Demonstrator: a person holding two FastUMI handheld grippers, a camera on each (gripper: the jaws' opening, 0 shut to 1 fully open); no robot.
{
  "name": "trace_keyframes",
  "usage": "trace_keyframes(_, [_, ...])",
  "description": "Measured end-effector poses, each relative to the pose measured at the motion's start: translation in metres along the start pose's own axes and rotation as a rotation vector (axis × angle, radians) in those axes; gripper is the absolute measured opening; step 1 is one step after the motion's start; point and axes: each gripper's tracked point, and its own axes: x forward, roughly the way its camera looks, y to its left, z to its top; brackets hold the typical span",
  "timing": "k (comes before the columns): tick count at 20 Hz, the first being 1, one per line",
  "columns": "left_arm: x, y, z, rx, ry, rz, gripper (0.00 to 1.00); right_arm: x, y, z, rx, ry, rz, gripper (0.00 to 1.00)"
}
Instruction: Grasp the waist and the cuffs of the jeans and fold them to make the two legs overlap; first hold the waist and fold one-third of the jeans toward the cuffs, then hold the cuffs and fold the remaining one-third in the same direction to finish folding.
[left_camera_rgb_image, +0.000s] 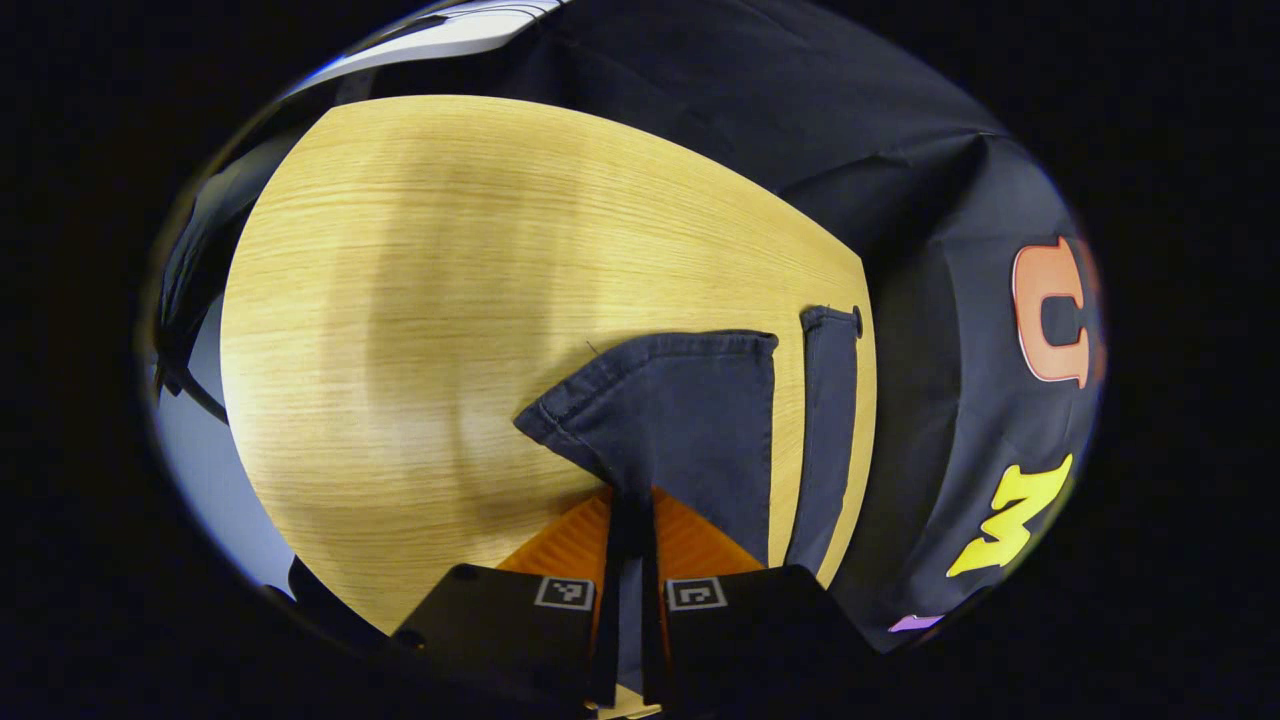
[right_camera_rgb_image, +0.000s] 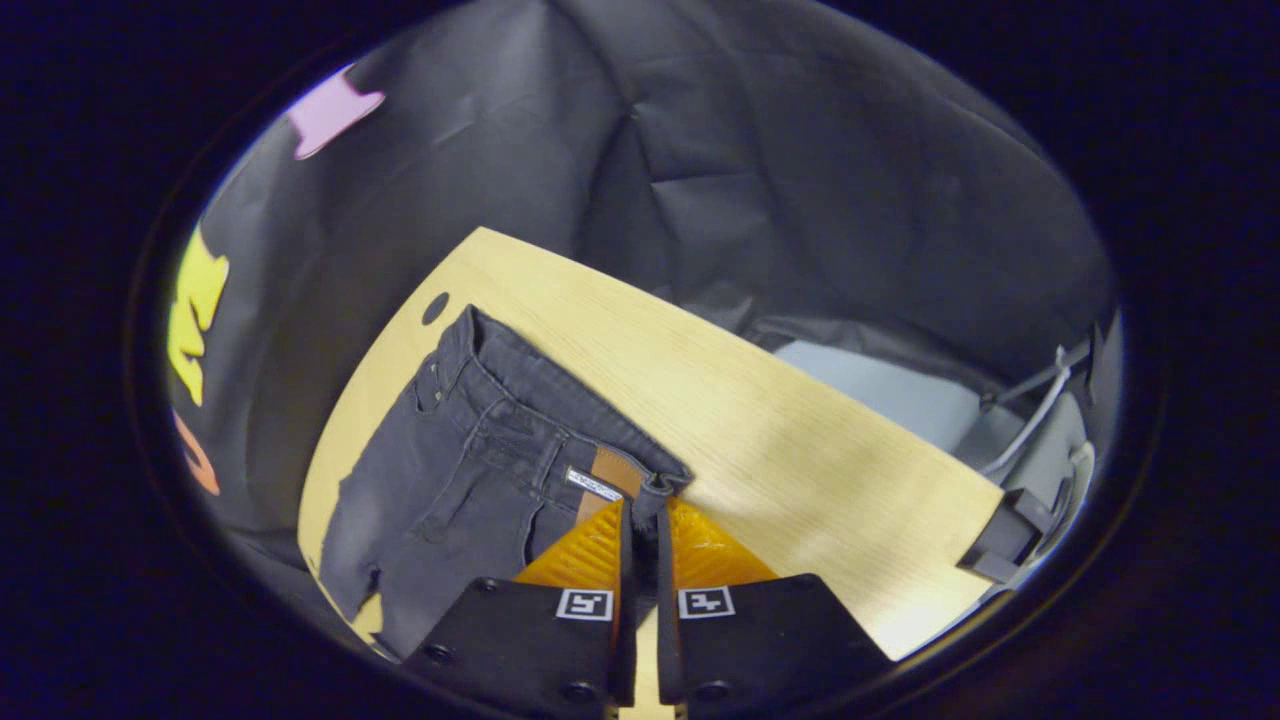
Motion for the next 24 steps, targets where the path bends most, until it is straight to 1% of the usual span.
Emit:
trace_keyframes(1, [-0.004,-0.003,0.001,0.017,0.001,-0.005,0.10,-0.006,0.002,0.011,0.028,0.001,0.014,0.09])
trace_keyframes(2, [-0.009,-0.009,0.001,0.037,-0.001,-0.016,0.07,-0.004,0.005,0.004,0.040,0.013,0.028,0.01])
trace_keyframes(4, [-0.018,-0.018,0.004,0.082,0.005,-0.020,0.05,-0.009,0.010,0.007,0.060,0.016,0.058,0.01])
trace_keyframes(6, [-0.026,-0.025,0.007,0.114,0.014,-0.007,0.05,-0.021,0.017,0.010,0.085,0.011,0.091,0.01])
trace_keyframes(8, [-0.032,-0.038,0.008,0.144,0.025,-0.021,0.05,-0.031,0.026,0.016,0.102,0.003,0.125,0.01])
trace_keyframes(10, [-0.037,-0.051,0.010,0.201,0.035,-0.020,0.05,-0.042,0.034,0.020,0.116,-0.001,0.154,0.01])
trace_keyframes(15, [-0.046,-0.094,0.019,0.309,0.043,-0.025,0.05,-0.063,0.072,0.038,0.124,-0.005,0.222,0.01])
trace_keyframes(19, [-0.037,-0.145,0.031,0.405,0.049,-0.048,0.05,-0.068,0.104,0.058,0.093,-0.014,0.258,0.00])
trace_keyframes(22, [-0.022,-0.180,0.040,0.431,0.064,-0.055,0.05,-0.065,0.129,0.069,0.091,-0.008,0.283,0.00])
trace_keyframes(24, [-0.009,-0.203,0.045,0.468,0.074,-0.044,0.05,-0.057,0.146,0.082,0.092,-0.006,0.289,0.00])
